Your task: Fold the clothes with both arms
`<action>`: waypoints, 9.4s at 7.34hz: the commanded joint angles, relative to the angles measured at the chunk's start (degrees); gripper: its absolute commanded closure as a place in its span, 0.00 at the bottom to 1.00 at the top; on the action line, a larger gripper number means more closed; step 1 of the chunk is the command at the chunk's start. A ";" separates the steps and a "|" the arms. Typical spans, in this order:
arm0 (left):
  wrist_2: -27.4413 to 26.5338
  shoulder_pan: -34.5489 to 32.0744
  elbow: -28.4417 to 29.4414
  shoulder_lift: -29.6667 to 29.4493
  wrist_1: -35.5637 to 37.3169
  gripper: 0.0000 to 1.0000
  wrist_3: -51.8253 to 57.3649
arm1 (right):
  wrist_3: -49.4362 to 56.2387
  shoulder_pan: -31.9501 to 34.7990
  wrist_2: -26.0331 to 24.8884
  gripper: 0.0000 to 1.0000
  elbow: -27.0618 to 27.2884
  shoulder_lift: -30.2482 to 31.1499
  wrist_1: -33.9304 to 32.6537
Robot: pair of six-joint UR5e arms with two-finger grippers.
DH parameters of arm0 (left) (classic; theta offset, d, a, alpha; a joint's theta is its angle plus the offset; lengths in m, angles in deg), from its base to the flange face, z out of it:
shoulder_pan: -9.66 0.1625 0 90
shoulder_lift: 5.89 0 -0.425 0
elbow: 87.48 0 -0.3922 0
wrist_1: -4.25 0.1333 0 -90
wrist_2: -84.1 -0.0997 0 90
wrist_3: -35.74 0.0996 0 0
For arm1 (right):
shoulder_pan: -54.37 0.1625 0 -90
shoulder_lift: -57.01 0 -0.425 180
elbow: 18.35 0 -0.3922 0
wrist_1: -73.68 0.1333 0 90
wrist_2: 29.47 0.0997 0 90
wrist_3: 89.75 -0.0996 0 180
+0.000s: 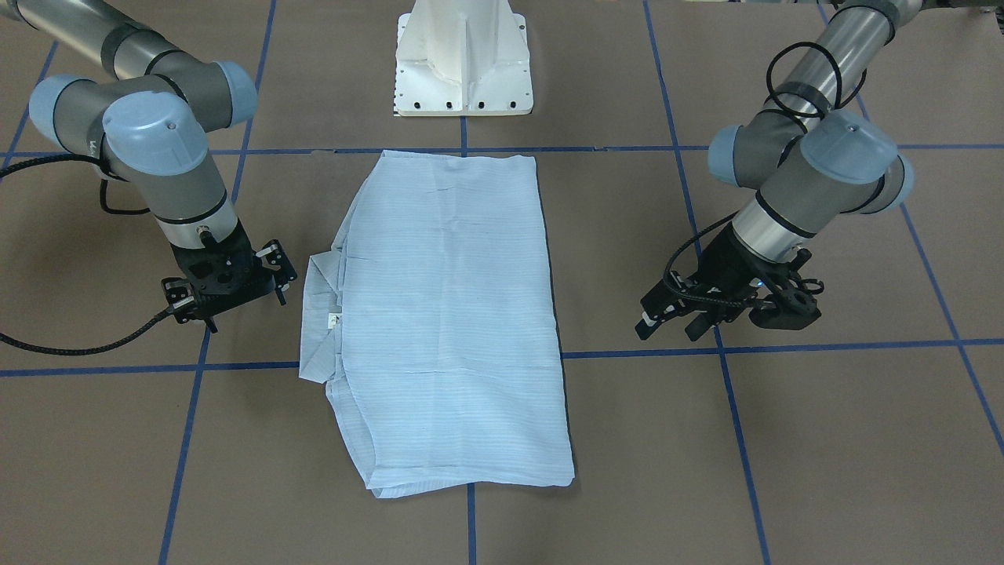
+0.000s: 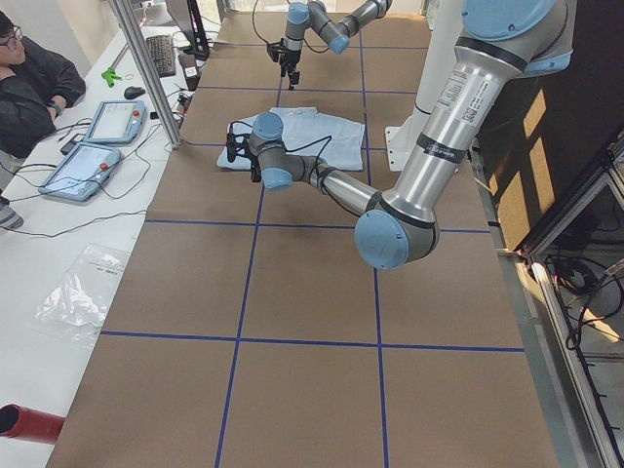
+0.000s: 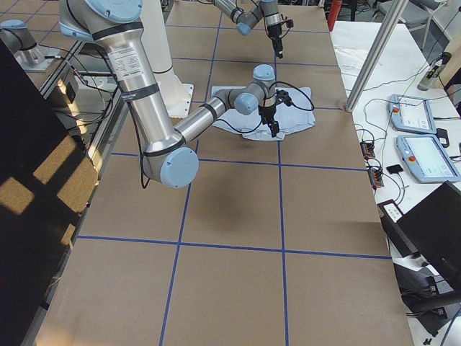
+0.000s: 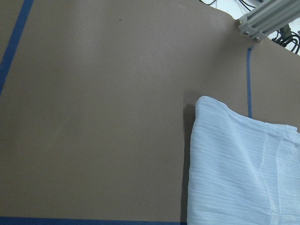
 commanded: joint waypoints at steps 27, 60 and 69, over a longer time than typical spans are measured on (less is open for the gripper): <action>-19.61 34.56 -18.36 5.64 21.83 0.40 -20.69 | -25.01 -9.20 2.04 0.00 13.41 6.52 0.73; -19.35 32.45 -18.27 4.32 21.74 1.00 -23.33 | -76.25 -34.24 -14.22 0.01 8.14 -1.39 -11.14; -19.43 32.37 -18.09 4.32 21.74 1.00 -23.24 | -75.64 -34.51 -14.57 0.02 7.17 -1.92 -10.79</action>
